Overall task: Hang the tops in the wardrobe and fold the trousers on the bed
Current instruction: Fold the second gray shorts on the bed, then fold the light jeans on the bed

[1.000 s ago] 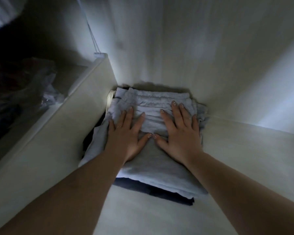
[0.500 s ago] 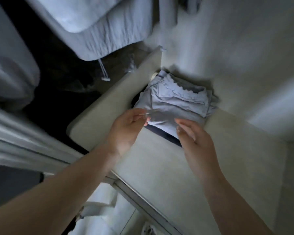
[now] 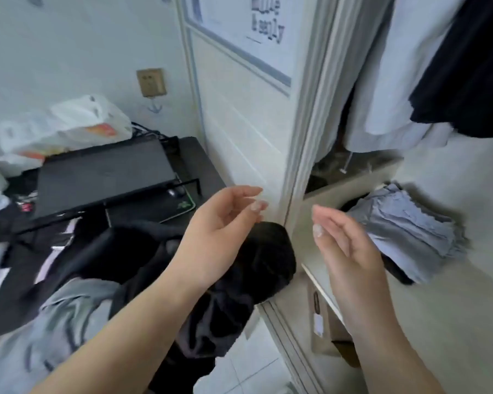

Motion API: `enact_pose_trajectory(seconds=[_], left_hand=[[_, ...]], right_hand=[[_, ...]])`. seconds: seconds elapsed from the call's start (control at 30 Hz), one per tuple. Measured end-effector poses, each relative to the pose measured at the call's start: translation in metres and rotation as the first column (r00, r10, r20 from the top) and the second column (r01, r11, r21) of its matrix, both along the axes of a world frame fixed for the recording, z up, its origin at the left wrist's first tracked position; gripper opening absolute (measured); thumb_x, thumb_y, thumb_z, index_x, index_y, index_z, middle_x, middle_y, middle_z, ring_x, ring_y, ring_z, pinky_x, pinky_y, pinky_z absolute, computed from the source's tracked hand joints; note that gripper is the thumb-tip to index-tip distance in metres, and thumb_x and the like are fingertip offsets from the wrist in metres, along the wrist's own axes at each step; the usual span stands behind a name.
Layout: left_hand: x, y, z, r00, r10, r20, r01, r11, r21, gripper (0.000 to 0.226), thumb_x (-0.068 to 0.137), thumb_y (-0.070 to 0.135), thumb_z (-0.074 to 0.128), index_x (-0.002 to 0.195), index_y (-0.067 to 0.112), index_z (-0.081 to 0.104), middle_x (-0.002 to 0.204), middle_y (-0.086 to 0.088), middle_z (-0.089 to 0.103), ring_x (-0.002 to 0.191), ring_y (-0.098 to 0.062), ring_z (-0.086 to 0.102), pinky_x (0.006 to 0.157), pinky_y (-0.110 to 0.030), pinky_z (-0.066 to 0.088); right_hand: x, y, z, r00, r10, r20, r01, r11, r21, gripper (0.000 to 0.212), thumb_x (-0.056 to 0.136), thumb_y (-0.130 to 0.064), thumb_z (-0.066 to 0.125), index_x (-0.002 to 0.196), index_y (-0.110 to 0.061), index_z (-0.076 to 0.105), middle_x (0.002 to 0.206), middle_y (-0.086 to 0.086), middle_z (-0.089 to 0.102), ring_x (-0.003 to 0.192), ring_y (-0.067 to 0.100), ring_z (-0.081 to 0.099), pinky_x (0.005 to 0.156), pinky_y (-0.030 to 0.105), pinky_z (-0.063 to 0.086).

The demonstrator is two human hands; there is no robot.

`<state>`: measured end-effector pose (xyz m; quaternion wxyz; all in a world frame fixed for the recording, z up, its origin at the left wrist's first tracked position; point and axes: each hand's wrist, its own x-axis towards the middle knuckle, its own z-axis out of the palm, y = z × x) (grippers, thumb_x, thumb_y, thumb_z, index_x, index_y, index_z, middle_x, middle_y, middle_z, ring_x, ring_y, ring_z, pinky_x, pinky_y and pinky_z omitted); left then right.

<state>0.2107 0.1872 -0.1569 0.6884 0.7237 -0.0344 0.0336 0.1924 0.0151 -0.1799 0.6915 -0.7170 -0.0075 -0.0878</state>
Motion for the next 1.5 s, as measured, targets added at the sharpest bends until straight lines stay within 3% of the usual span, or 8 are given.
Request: enact_pose_trajectory(seconds=[0.17, 0.33, 0.5, 0.67, 0.9, 1.17, 1.33, 1.5], left_hand=[[-0.117, 0.13, 0.012, 0.977, 0.214, 0.018, -0.214, 0.976, 0.038, 0.013, 0.091, 0.022, 0.06, 0.1, 0.027, 0.067, 0.095, 0.003, 0.072, 0.087, -0.007, 0.068, 0.079, -0.014, 0.05], [-0.243, 0.245, -0.001, 0.856, 0.515, -0.049, -0.513, 0.857, 0.039, 0.019, 0.076, 0.04, 0.065, 0.094, 0.039, 0.069, 0.095, 0.006, 0.073, 0.088, -0.01, 0.068, 0.082, -0.027, 0.051], [-0.354, 0.322, -0.022, 0.606, 0.784, -0.137, -0.793, 0.609, -0.02, 0.018, 0.075, 0.032, 0.061, 0.09, 0.027, 0.069, 0.088, 0.003, 0.074, 0.083, -0.013, 0.066, 0.083, -0.03, 0.05], [-0.437, 0.363, -0.04, 0.397, 0.894, -0.205, -0.915, 0.402, -0.02, 0.013, 0.093, 0.01, 0.057, 0.096, 0.019, 0.067, 0.086, 0.004, 0.074, 0.078, -0.005, 0.067, 0.074, -0.013, 0.05], [-0.492, 0.411, -0.063, 0.121, 0.941, -0.315, -0.992, 0.125, -0.008, 0.012, 0.092, 0.01, 0.057, 0.098, 0.013, 0.067, 0.089, -0.002, 0.074, 0.081, -0.01, 0.067, 0.073, -0.018, 0.052], [-0.519, 0.489, -0.093, -0.117, 0.884, -0.452, -0.991, -0.076, 0.109, 0.013, 0.095, 0.018, 0.056, 0.103, 0.016, 0.066, 0.094, 0.0, 0.073, 0.088, -0.015, 0.069, 0.086, -0.035, 0.051], [-0.55, 0.528, -0.119, -0.221, 0.802, -0.556, -0.975, -0.201, 0.098, 0.014, 0.096, 0.018, 0.054, 0.103, 0.016, 0.066, 0.098, -0.002, 0.073, 0.092, -0.018, 0.069, 0.086, -0.034, 0.051], [-0.597, 0.586, -0.157, -0.284, 0.698, -0.657, -0.947, -0.311, 0.079, 0.017, 0.097, 0.017, 0.053, 0.108, 0.012, 0.064, 0.101, -0.004, 0.072, 0.095, -0.019, 0.067, 0.086, -0.033, 0.049]], right_hand=[[-0.061, 0.131, 0.019, 0.961, 0.27, 0.065, -0.27, 0.963, -0.004, 0.024, 0.09, -0.017, 0.058, 0.107, -0.033, 0.063, 0.111, -0.027, 0.064, 0.11, -0.012, 0.054, 0.08, 0.0, 0.039], [-0.132, 0.257, 0.027, 0.804, 0.587, 0.09, -0.581, 0.809, -0.087, 0.026, 0.09, -0.018, 0.058, 0.109, -0.037, 0.061, 0.118, -0.018, 0.061, 0.114, -0.011, 0.052, 0.082, 0.001, 0.039], [-0.194, 0.358, 0.019, 0.602, 0.797, 0.04, -0.785, 0.6, -0.152, 0.027, 0.09, -0.018, 0.057, 0.11, -0.036, 0.059, 0.12, -0.018, 0.059, 0.114, -0.011, 0.051, 0.083, 0.001, 0.039], [-0.244, 0.436, 0.005, 0.373, 0.928, -0.014, -0.919, 0.367, -0.141, 0.026, 0.09, -0.016, 0.058, 0.112, -0.031, 0.059, 0.119, -0.016, 0.06, 0.111, -0.013, 0.052, 0.083, 0.002, 0.041], [-0.279, 0.535, -0.023, 0.121, 0.987, -0.105, -0.984, 0.105, -0.145, 0.024, 0.09, -0.02, 0.058, 0.108, -0.036, 0.061, 0.116, -0.014, 0.06, 0.11, -0.012, 0.051, 0.081, 0.001, 0.04], [-0.285, 0.666, -0.075, -0.087, 0.963, -0.255, -0.974, -0.136, -0.18, 0.02, 0.091, -0.023, 0.058, 0.104, -0.038, 0.06, 0.114, -0.013, 0.06, 0.104, -0.015, 0.052, 0.075, -0.001, 0.04], [-0.311, 0.731, -0.109, -0.197, 0.913, -0.358, -0.936, -0.284, -0.209, 0.02, 0.091, -0.019, 0.059, 0.099, -0.037, 0.058, 0.112, -0.008, 0.059, 0.098, -0.019, 0.052, 0.071, 0.0, 0.041], [-0.349, 0.799, -0.147, -0.242, 0.853, -0.462, -0.865, -0.406, -0.297, 0.02, 0.091, -0.024, 0.06, 0.095, -0.042, 0.055, 0.111, -0.01, 0.057, 0.103, -0.004, 0.052, 0.075, 0.011, 0.041]])
